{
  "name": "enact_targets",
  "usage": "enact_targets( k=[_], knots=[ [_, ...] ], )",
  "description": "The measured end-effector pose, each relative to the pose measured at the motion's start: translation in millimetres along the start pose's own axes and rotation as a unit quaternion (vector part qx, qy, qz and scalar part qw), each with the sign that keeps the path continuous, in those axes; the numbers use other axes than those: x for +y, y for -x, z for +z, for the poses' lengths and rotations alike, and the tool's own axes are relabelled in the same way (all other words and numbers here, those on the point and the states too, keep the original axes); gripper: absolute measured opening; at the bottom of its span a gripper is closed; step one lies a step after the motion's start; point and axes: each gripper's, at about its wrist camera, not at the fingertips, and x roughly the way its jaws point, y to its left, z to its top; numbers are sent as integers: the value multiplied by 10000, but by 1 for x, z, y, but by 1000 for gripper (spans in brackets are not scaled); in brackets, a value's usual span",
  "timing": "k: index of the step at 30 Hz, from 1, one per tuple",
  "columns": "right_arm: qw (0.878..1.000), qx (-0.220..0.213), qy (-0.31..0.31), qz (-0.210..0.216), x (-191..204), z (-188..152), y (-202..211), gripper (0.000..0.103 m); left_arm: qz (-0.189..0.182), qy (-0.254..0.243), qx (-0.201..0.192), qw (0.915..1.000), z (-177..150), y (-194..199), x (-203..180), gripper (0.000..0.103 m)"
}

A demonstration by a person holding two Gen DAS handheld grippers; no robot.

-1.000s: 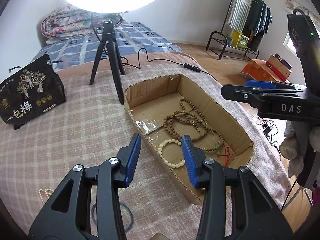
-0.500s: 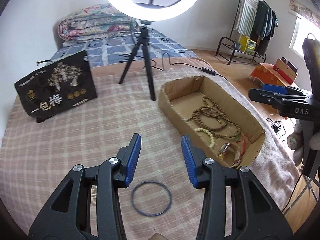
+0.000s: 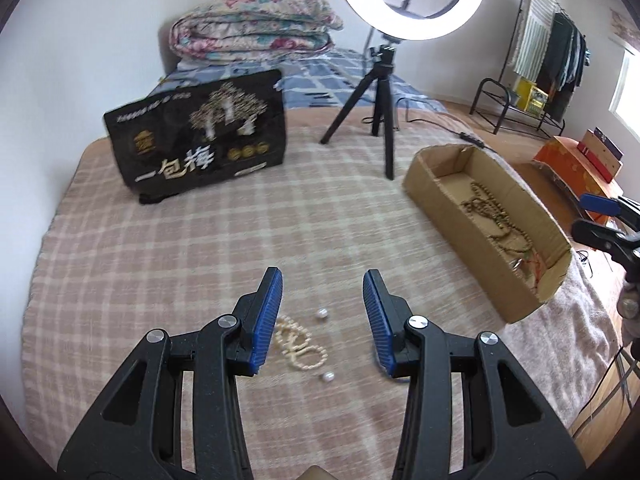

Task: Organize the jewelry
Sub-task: 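Move the open left tool to the pearl necklace while the right tool approaches the dark bangle, then close the left tool on the pearl necklace while the right tool grips the dark blue bangle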

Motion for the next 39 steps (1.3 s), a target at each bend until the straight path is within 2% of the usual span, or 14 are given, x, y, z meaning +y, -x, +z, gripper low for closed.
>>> enact_targets(
  k=[6,8,9,16,24,31,39],
  knots=[
    [9991,59,143,399,37,-19,-5,103,92,350,242,9991,-22,-6,36,43],
    [9986,83,240,463,48,-26,-8,103,77,462,291,9985,-29,-9,44,57],
    [9984,95,295,463,53,-28,-10,103,41,501,313,9982,-31,-10,46,60],
    [9948,387,800,507,97,-54,-33,103,-50,487,514,9975,-46,-25,48,65],
    [9911,569,1093,502,126,-69,-60,103,-86,486,647,9967,-55,-46,43,66],
    [9932,687,761,545,125,-70,-82,103,-18,499,653,9966,-56,-58,43,66],
    [9926,802,772,475,128,-73,-99,103,40,337,661,9972,-53,-68,37,66]
  ],
)
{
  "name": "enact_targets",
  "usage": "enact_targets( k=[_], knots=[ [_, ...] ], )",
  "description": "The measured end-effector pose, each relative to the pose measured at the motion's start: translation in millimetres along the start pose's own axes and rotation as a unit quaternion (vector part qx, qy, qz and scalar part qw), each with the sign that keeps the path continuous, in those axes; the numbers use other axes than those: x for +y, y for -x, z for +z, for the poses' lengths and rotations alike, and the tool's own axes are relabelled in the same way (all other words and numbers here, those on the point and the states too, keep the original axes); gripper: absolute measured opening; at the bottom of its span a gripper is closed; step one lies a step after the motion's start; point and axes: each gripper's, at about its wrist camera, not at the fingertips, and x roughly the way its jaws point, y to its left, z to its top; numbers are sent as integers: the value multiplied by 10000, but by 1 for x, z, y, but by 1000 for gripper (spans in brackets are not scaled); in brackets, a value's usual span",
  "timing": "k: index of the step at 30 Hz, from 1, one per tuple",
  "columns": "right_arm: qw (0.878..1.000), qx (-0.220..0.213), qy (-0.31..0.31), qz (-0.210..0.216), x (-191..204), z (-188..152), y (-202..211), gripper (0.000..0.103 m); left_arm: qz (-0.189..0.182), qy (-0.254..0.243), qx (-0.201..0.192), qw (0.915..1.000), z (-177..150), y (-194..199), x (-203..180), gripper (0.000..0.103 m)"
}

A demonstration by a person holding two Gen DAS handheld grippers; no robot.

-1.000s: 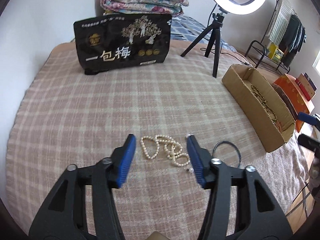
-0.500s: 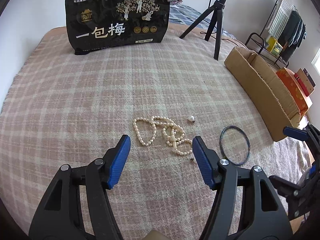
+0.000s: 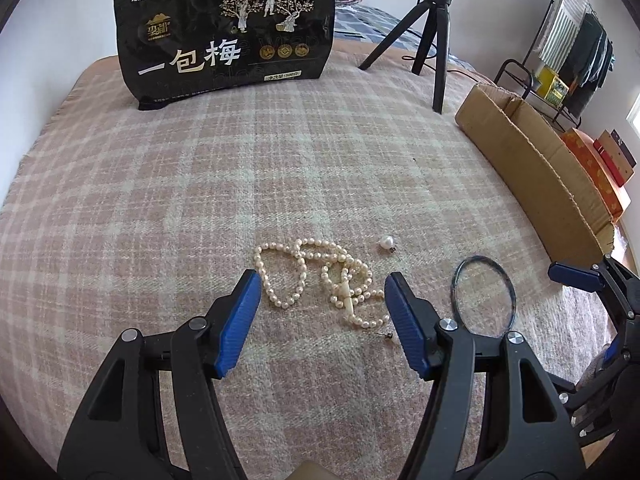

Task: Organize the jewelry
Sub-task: 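Close the left tool on the pearl necklace while the right tool grips the dark blue bangle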

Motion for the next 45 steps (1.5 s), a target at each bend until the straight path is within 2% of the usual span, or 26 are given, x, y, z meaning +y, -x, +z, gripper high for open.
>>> enact_targets(
  k=[13,21,24,26,27,29,32,36,39,41,45],
  knots=[
    [9998,164,-1,-110,5,3,-23,103,234,-86,14,9997,2,-18,-5,66],
    [9996,187,-152,-169,5,7,-33,103,506,-193,-41,9985,4,-25,-11,65],
    [9995,200,-152,-196,5,8,-36,103,575,-134,-97,9982,2,-24,-7,50],
    [9995,198,-126,-221,6,9,-38,103,603,-56,-119,9981,2,-22,-3,35],
    [9995,194,-127,-220,6,10,-38,103,606,-20,-129,9981,2,-22,0,32],
    [9995,199,-112,-210,5,11,-39,103,629,28,-148,9979,2,-21,4,17],
    [9995,202,-89,-206,6,12,-40,103,539,167,-161,9983,3,-21,13,8],
    [9997,179,-55,-155,6,13,-40,101,461,213,-166,9986,2,-20,16,7],
    [9999,139,-20,-75,6,14,-39,90,476,221,-175,9985,2,-20,17,7],
    [9999,119,32,-21,8,16,-37,75,468,229,-177,9985,1,-20,16,7],
    [9999,134,44,4,8,18,-36,74,450,239,-218,9985,1,-18,17,6]
  ],
)
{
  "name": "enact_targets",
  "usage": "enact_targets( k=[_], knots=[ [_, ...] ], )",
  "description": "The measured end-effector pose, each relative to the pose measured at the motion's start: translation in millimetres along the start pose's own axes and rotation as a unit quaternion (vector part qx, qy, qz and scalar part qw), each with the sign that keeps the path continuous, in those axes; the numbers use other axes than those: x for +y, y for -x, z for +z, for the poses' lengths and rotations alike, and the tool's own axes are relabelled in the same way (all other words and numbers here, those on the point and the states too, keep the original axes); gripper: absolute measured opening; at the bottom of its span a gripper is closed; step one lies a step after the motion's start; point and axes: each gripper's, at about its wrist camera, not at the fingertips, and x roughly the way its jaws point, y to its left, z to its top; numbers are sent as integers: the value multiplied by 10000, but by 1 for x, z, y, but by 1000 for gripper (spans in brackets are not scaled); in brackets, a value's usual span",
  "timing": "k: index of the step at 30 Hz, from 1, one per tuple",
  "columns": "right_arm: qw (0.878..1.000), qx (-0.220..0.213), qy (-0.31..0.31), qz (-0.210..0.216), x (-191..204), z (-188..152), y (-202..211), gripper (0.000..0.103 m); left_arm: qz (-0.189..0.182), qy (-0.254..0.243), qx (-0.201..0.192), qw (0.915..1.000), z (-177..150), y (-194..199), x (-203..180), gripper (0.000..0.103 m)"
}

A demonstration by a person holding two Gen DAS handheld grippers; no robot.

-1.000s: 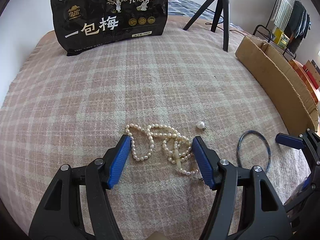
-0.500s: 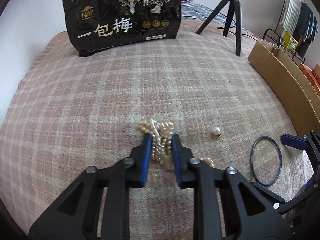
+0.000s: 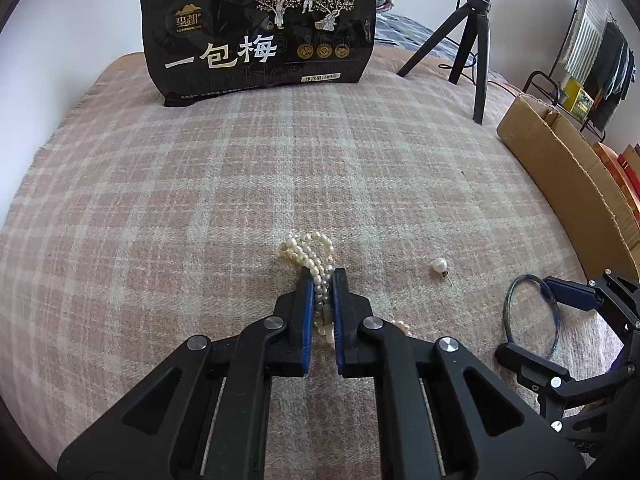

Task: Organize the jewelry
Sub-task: 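Close the left tool on the pearl necklace while the right tool grips the dark blue bangle, then carry the pearl necklace in the left tool and bangle in the right tool over the box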

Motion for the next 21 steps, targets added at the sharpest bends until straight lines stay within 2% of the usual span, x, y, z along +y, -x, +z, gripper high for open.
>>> enact_targets(
  k=[5,21],
  knots=[
    [10000,-50,-11,33,0,1,6,73,-30,24,73,10000,0,8,1,6],
    [9989,-460,-77,110,-4,4,55,73,-40,59,-247,9997,5,54,-1,6]
  ],
)
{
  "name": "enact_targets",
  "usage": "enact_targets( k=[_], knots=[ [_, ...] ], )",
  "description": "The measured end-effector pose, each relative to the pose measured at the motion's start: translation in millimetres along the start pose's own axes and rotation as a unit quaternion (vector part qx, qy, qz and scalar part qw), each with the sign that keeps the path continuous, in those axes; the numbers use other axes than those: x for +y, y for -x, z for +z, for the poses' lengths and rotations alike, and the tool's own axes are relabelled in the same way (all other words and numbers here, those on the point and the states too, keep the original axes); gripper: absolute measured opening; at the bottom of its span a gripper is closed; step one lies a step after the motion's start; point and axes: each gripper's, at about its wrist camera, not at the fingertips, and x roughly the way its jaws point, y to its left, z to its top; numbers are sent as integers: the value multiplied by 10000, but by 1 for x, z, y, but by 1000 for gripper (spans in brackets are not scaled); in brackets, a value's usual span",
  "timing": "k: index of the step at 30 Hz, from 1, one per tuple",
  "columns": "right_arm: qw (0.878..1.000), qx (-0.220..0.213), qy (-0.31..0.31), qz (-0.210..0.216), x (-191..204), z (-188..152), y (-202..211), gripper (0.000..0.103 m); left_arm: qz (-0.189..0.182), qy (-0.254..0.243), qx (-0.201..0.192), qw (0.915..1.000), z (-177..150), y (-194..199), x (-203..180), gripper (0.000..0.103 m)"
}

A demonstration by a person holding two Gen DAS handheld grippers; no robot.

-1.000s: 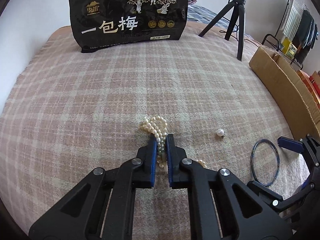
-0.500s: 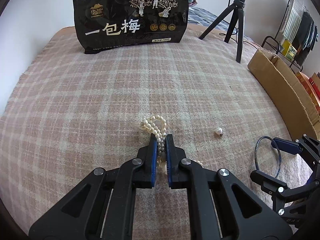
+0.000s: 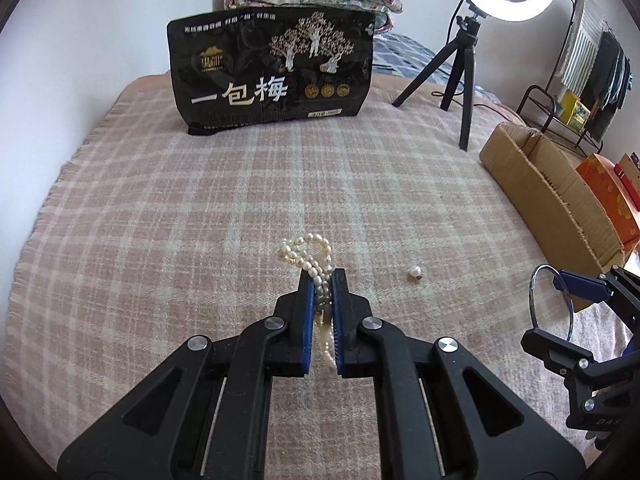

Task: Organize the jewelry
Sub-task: 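Carry the pearl necklace in the left tool and bangle in the right tool over the box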

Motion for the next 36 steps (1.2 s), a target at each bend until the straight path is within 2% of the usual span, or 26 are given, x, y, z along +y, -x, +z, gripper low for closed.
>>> enact_targets(
  k=[18,26,36],
  knots=[
    [9989,-408,-166,-140,-31,-2,56,73,-218,-226,-470,9984,22,45,-35,6],
    [9972,-632,-322,-251,-55,0,80,73,-423,-284,-666,9965,31,60,-56,6],
    [9948,-745,-478,-514,-92,5,96,73,-643,-491,-783,9936,50,60,-91,6]
  ],
)
